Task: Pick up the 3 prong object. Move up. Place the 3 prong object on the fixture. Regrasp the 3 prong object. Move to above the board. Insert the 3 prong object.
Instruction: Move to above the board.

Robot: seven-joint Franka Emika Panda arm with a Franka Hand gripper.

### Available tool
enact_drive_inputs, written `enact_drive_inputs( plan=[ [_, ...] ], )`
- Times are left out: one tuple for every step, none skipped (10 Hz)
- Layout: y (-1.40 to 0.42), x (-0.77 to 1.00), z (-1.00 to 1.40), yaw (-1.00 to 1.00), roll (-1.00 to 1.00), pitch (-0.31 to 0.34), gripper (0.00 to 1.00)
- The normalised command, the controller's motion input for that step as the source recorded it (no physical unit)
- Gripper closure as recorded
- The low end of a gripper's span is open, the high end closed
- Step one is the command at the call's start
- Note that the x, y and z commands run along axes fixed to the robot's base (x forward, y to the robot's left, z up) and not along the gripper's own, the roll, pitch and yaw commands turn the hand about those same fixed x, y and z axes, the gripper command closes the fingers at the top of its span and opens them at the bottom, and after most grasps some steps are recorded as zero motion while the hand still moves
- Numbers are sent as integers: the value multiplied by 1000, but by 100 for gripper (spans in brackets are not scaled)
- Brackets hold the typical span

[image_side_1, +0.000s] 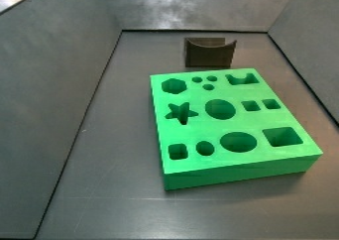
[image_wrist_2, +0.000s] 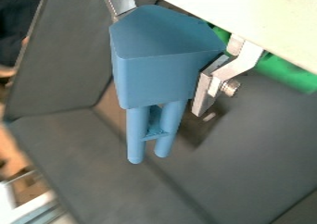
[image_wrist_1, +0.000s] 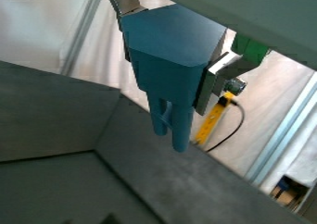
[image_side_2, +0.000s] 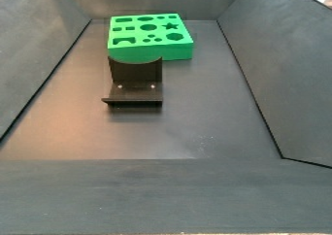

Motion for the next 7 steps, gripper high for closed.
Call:
enact_drive_inputs(
  plan=[
    [-1000, -702, 180, -8, -1000, -83, 100],
    [-1000, -713, 179, -8, -1000, -86, 100],
    [-1000, -749, 183, -15, -1000, -98, 100],
    [-1000, -785, 185, -19, -1000, -108, 100],
    [-961, -802, 178, -23, -1000, -116, 100],
    [-648, -584, 123, -31, -1000, -125, 100],
    [-364, -375, 72, -35, -1000, -131, 100]
  ],
)
